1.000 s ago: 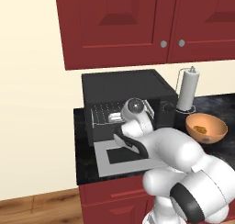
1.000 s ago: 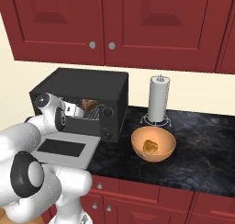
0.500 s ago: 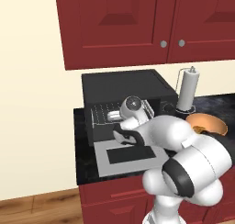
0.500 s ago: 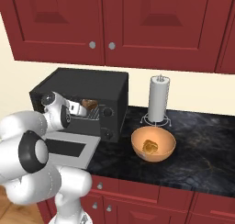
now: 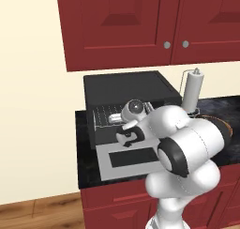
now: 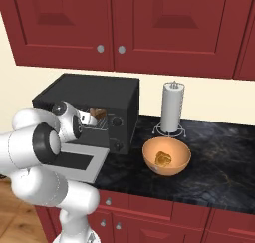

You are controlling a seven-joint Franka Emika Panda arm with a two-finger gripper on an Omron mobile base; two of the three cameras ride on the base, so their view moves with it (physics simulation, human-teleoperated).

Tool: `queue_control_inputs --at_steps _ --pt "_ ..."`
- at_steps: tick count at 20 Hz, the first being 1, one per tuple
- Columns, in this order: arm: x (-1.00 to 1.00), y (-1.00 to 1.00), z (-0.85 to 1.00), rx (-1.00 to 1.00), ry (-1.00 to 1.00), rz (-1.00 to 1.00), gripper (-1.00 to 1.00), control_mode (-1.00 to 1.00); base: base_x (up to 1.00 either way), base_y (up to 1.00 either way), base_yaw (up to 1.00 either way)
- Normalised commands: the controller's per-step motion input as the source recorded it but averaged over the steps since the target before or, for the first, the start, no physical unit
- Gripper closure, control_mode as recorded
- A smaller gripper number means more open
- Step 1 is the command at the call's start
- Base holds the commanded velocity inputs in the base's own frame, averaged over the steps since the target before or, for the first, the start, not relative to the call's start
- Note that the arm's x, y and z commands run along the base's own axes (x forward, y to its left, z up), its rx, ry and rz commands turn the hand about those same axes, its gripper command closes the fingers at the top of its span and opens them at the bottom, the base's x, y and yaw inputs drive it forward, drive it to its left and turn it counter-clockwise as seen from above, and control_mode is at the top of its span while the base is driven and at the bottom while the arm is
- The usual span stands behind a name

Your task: Pick up the heated bread from the toaster oven and place it in the bowl. Then move the bread bowl to the dining counter.

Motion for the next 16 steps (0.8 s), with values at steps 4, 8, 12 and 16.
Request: queue_control_inputs --at_steps 4,8,12,16 --pt "0.35 0.00 -0.29 0.00 0.10 0.00 -1.00 -1.00 0.00 0.00 0.00" --pt "-0.05 0.00 -0.03 0.00 0.42 -0.04 -1.00 -1.00 0.00 0.00 0.00" --pt "-0.75 0.00 0.00 0.02 0.59 -0.10 -1.00 -1.00 0.00 0.00 0.00" --pt "-1.00 0.00 0.00 0.03 0.63 -0.10 -1.00 -1.00 0.00 0.00 0.00"
